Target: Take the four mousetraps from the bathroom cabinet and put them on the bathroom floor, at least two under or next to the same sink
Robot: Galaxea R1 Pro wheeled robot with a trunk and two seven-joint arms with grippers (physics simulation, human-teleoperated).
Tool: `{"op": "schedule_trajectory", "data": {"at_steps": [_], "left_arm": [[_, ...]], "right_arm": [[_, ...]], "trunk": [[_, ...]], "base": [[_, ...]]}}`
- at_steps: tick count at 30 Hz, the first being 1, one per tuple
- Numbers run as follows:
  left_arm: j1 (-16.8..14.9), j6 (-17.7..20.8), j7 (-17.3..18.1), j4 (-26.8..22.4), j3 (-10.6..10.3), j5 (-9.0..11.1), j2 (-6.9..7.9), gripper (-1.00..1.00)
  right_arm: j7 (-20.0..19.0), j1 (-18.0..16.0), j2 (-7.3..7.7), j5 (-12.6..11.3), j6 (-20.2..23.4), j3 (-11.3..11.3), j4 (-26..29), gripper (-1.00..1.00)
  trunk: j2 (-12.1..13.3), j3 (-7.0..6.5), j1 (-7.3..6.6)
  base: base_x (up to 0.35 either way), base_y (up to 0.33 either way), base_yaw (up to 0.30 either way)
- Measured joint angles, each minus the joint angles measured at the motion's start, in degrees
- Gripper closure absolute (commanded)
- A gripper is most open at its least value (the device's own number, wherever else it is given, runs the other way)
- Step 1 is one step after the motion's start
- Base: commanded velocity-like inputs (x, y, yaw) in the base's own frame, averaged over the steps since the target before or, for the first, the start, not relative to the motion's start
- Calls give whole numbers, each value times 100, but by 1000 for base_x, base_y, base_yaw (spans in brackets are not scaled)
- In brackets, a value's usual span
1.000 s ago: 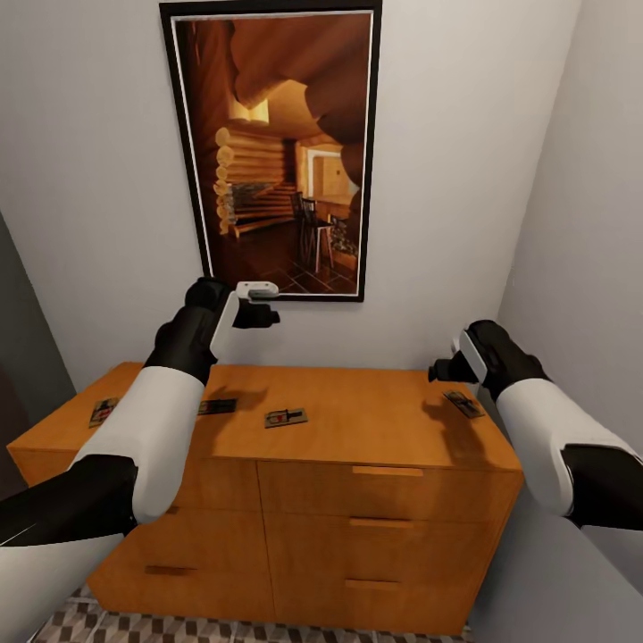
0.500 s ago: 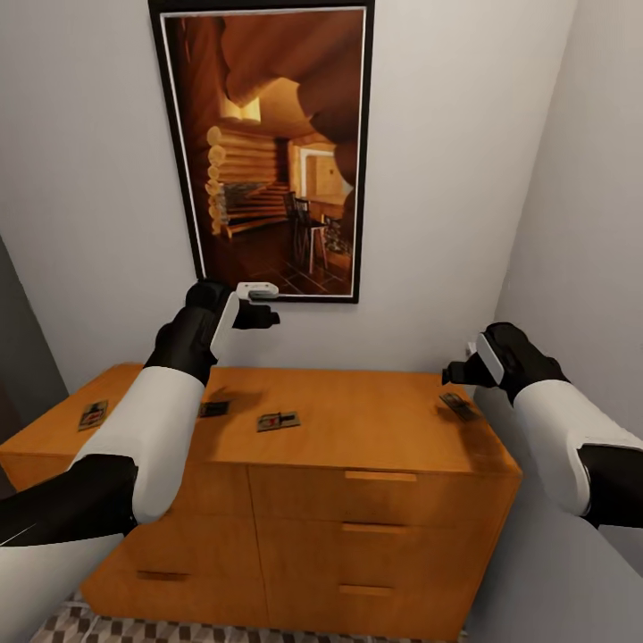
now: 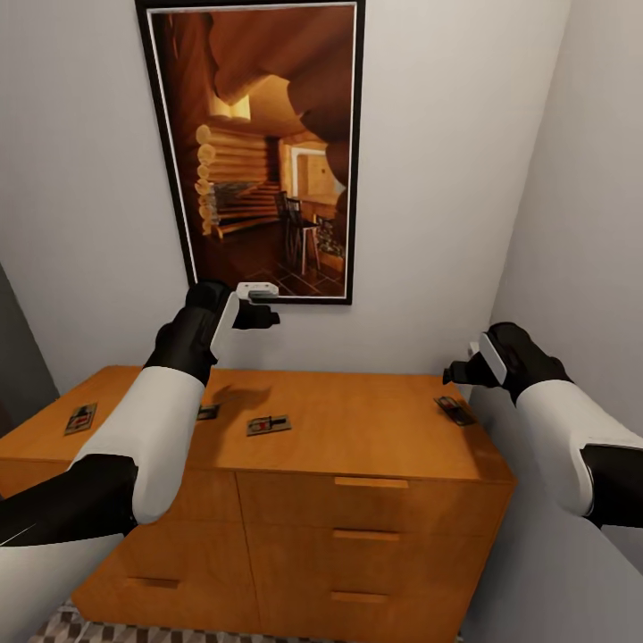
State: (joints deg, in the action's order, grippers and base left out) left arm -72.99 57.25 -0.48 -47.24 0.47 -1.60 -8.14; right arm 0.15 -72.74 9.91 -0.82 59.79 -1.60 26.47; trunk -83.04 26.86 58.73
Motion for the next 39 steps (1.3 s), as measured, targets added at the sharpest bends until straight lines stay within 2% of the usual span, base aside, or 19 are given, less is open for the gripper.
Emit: {"op": "schedule_trajectory", "data": {"at_steps": [16, 31, 39], "left_arm": [[0, -21, 0, 8, -4, 13, 0, -100], [0, -34, 0, 99, -3, 7, 0, -100], [0, -35, 0, 171, -1, 1, 0, -100]], "right_arm": [[-95, 0, -29, -17, 0, -2, -18, -100], [-875, 0, -5, 17, -1, 18, -41, -100], [-992, 0, 7, 57, -2, 30, -42, -100]], "trunk": [[0, 0, 0], [0, 0, 0], [0, 0, 0]], "base": [[2, -2, 0], [0, 0, 0], [0, 0, 0]]}}
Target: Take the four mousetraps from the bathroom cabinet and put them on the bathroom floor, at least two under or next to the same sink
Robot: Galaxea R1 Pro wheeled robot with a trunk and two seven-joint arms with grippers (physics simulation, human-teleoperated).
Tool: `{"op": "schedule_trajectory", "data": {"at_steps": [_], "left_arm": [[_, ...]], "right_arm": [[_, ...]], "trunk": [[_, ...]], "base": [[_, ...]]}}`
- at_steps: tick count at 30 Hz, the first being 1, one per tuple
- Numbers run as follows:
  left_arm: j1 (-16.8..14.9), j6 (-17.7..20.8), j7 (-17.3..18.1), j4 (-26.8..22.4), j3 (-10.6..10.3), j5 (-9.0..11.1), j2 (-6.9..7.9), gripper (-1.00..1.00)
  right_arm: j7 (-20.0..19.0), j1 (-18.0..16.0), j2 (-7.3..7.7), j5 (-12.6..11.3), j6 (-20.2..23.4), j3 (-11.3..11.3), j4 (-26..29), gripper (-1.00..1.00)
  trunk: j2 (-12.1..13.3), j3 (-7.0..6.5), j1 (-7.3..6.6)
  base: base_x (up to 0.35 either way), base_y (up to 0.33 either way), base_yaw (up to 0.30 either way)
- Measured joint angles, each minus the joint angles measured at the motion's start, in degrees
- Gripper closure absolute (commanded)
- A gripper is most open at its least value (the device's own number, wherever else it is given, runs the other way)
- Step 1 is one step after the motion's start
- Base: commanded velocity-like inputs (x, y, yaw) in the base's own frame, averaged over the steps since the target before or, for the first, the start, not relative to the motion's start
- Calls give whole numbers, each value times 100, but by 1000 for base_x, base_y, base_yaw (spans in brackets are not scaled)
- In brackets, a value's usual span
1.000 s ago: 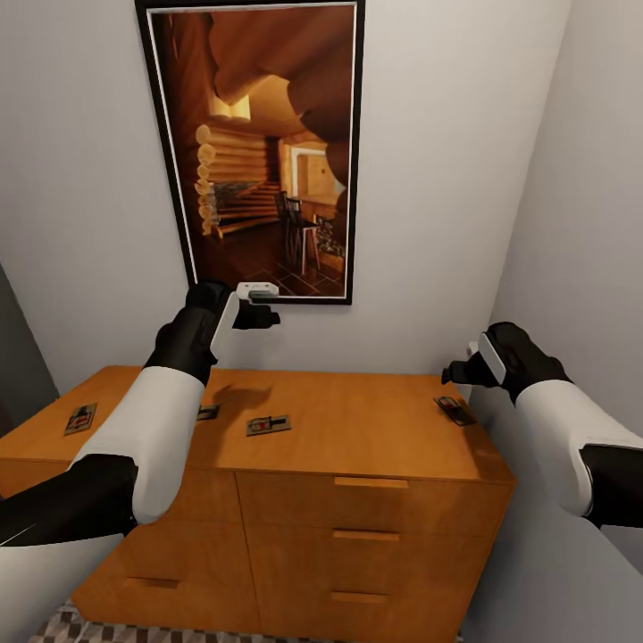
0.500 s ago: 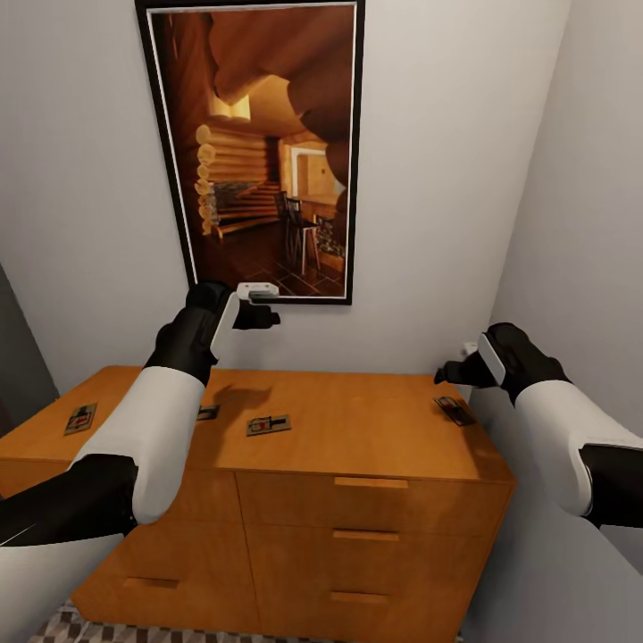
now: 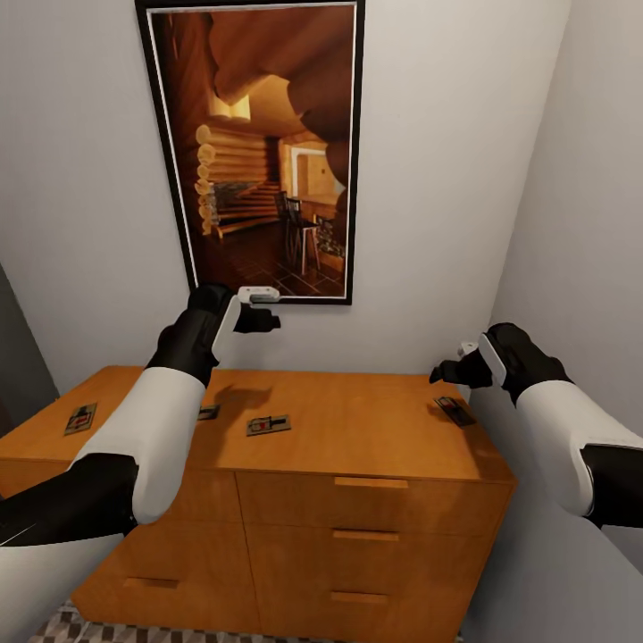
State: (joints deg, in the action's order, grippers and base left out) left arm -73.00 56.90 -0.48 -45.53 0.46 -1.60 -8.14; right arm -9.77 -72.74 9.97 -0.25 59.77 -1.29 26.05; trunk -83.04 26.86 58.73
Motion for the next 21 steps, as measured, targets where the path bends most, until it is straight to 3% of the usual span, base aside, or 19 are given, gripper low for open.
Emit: {"op": "schedule_trajectory", "data": {"at_steps": [9, 21], "left_arm": [[0, 0, 0, 26, -3, 2, 0, -100], [0, 0, 0, 34, 0, -7, 0, -100]], "right_arm": [[-19, 0, 54, 14, 0, 8, 0, -100], [-26, 0, 153, 14, 0, 14, 0, -100]], "trunk": [[0, 0, 0], [0, 0, 0]], "base": [[0, -12, 0], [0, -127, 0]]}}
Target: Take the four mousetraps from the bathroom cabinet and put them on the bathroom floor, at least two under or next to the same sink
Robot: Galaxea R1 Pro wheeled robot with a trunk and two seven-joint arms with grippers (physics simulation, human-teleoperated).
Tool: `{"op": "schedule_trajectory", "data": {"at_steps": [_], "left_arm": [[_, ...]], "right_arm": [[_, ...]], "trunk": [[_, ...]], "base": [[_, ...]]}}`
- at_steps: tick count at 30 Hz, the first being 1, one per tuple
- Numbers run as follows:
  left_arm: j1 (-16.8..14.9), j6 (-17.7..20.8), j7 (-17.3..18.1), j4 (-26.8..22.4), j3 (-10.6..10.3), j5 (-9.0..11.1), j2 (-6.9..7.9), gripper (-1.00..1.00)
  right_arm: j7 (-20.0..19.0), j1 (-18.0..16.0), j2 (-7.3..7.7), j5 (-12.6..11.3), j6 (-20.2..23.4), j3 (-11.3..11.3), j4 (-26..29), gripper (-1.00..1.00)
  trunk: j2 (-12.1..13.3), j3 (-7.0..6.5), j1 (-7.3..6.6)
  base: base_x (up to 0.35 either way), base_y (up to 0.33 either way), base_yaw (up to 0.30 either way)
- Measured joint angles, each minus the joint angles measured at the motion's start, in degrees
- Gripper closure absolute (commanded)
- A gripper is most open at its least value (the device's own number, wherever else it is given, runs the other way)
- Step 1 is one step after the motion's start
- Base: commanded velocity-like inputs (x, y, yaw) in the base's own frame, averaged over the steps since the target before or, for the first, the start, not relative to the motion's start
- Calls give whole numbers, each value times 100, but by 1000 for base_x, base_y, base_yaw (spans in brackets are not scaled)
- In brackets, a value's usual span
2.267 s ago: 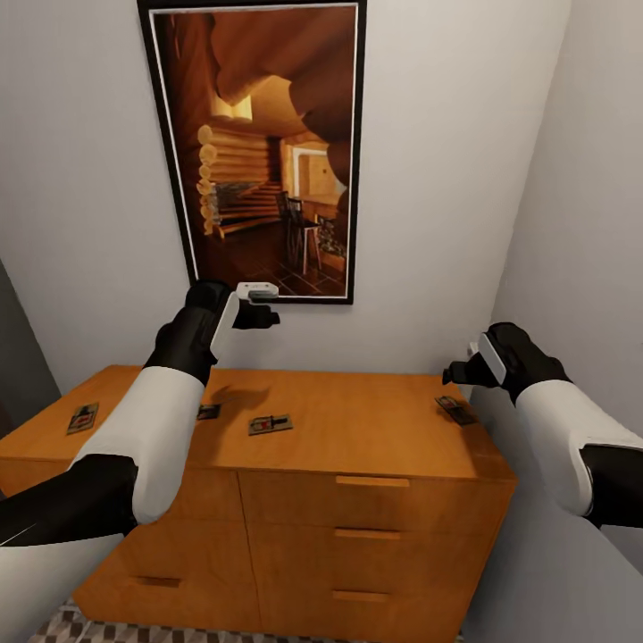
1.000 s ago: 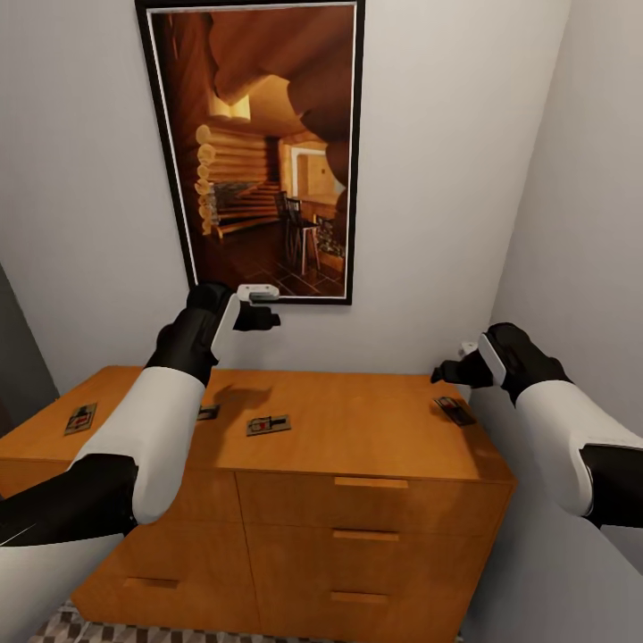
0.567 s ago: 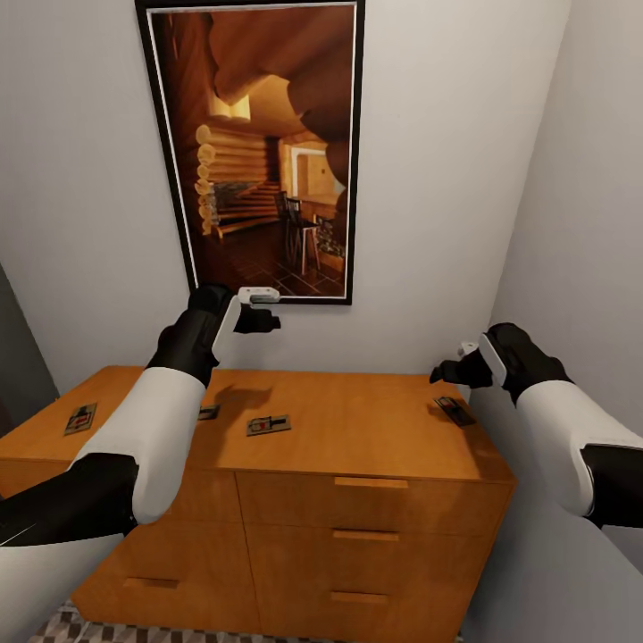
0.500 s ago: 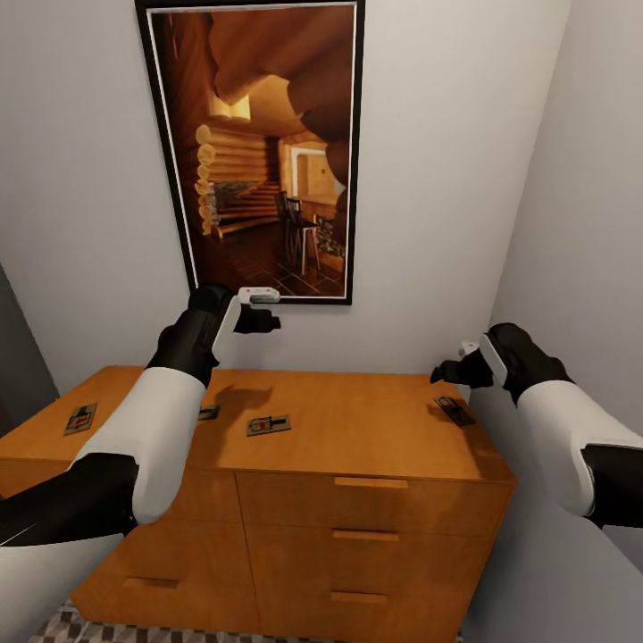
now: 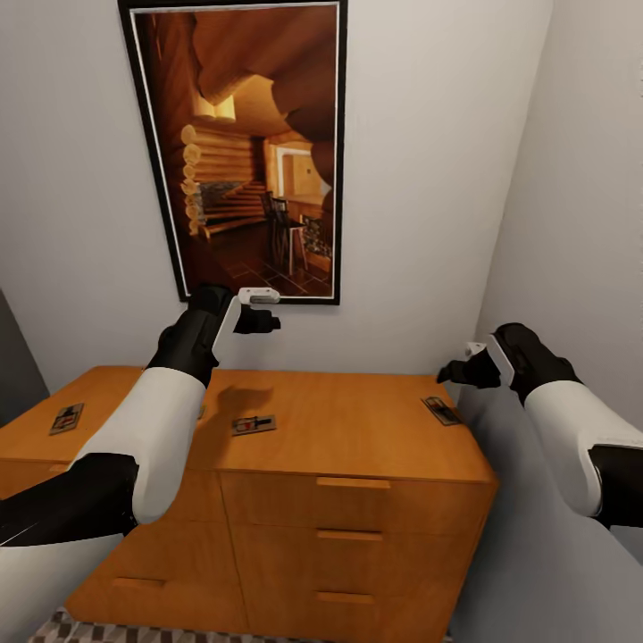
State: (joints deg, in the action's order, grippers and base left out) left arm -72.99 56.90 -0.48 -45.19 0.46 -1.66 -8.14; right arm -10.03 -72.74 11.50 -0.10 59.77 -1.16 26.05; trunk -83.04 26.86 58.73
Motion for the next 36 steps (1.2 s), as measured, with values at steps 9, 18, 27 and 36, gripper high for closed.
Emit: {"op": "schedule_trajectory", "data": {"at_steps": [9, 18, 27, 36], "left_arm": [[0, 0, 0, 5, -1, 3, 0, -100], [0, 0, 0, 6, -2, 6, 0, -100], [0, -6, 0, 6, -3, 16, -1, -100], [0, -166, 0, 12, 0, 26, -1, -100]], "right_arm": [[8, 0, 10, -2, 0, 5, 0, -100], [-1, 0, -2, -8, 0, 6, 0, -100], [1, 0, -51, -25, 0, -9, -12, -100], [-3, 0, -72, -25, 0, -14, -209, -100]], "trunk": [[0, 0, 0], [0, 0, 0], [0, 0, 0], [0, 0, 0]], "base": [[0, -22, 0], [0, -4, 0], [0, 0, 0], [0, 0, 0]]}}
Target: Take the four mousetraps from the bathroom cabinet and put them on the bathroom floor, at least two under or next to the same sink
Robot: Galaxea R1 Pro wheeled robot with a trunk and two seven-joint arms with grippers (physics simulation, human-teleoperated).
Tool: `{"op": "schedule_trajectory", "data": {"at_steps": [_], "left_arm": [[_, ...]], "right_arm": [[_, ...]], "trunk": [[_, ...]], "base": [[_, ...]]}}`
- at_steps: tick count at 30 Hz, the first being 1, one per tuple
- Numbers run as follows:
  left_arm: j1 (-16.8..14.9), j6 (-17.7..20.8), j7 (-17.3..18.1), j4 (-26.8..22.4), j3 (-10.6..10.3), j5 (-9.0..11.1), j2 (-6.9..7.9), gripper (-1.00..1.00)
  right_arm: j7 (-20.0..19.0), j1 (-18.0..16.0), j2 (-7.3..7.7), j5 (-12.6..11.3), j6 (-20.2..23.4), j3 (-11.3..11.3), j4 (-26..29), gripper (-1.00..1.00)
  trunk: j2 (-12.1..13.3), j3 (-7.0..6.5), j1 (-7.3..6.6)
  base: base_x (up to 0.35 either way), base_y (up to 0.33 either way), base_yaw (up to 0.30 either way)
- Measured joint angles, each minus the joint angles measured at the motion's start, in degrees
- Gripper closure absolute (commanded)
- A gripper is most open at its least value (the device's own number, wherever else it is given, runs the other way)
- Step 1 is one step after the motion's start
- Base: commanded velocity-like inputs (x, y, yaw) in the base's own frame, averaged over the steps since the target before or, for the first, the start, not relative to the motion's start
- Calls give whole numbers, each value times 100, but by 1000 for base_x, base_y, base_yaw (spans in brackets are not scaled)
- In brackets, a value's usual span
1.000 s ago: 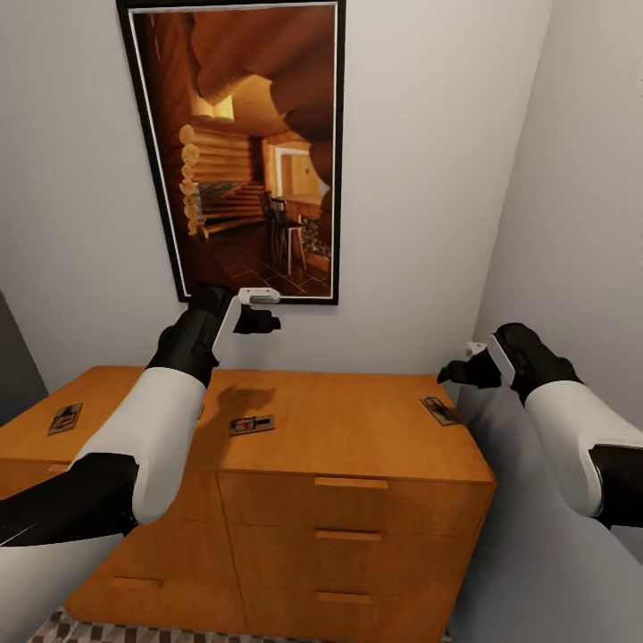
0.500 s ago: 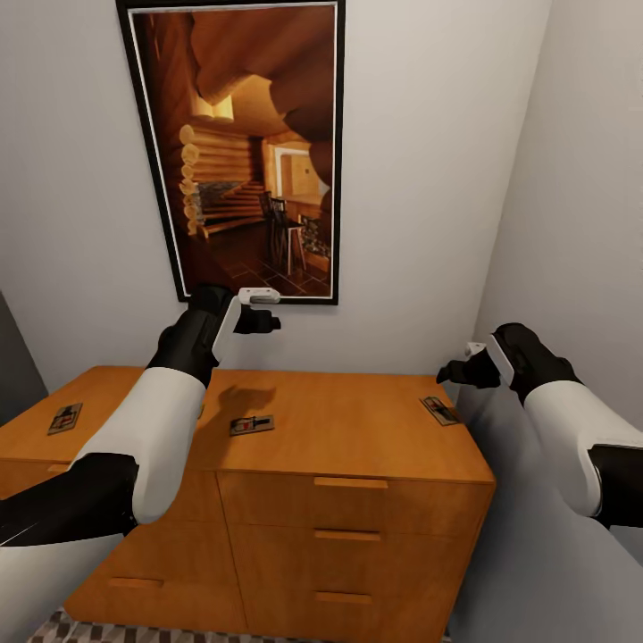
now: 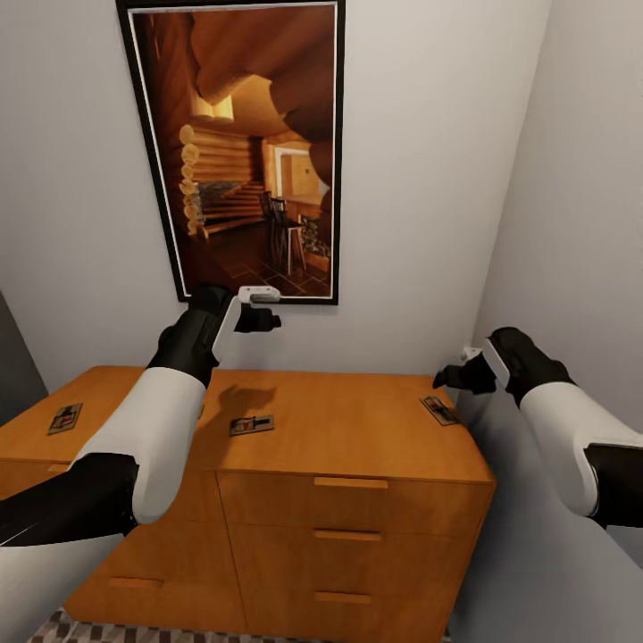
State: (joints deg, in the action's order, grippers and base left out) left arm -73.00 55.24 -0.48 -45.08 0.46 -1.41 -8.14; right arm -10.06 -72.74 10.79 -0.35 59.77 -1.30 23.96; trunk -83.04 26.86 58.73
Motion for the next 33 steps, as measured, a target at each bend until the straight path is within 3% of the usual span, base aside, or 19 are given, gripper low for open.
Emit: {"op": "schedule_trajectory", "data": {"at_steps": [26, 33], "left_arm": [[0, -115, 0, 189, 2, -12, 0, -100], [0, -107, 0, 236, 2, 3, -9, -100]], "right_arm": [[66, 0, 0, 37, 0, 2, -160, -100], [94, 0, -75, 63, -36, 10, -177, -100]], "trunk": [[0, 0, 0], [0, 0, 0]], "base": [[0, 0, 0], [0, 0, 0]]}}
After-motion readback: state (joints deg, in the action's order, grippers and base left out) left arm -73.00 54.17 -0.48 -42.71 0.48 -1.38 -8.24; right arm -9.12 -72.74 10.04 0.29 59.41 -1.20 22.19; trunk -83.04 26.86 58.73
